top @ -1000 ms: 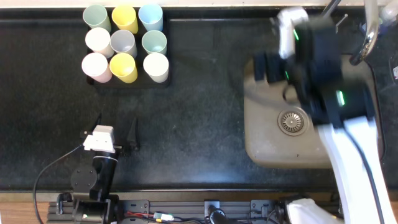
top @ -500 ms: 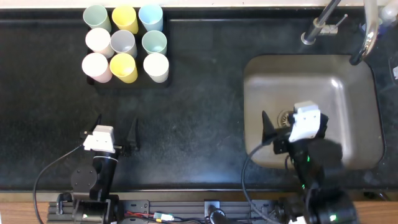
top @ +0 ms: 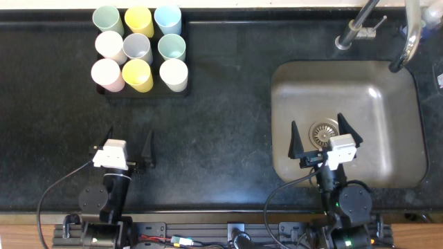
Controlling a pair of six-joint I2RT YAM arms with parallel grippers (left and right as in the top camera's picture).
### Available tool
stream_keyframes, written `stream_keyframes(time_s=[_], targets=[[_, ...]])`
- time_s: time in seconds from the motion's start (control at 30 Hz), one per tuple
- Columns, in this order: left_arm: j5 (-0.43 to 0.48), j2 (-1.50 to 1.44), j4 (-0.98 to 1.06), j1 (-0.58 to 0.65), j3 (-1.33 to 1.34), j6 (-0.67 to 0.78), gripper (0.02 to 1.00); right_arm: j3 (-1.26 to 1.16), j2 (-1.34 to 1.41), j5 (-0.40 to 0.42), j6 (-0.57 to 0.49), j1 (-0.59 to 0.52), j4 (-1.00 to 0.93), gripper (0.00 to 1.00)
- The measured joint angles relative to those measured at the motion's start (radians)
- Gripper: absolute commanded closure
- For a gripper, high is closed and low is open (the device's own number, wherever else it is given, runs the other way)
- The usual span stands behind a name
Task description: Store Cups
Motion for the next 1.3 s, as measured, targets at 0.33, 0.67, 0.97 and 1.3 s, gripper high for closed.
stream_keyframes(time_s=[0.33,0.67,0.97,1.3], targets=[[0.0,0.0,0.0,0.0,0.0,0.0,0.018,-0.145,-0.101,0.003,-0.003,-0.06,0.035,0.003],[0.0,0.0,0.0,0.0,0.0,0.0,0.018,-0.158,-0.138,-0.017,-0.002,-0.062,-0.033,0.003],[0.0,0.0,0.0,0.0,0.0,0.0,0.018,-0.158,-0.138,-0.019,-0.002,-0.062,-0.033,0.003],[0.0,0.0,0.0,0.0,0.0,0.0,0.018,-0.158,-0.138,-0.019,-0.002,-0.062,-0.032,0.005]])
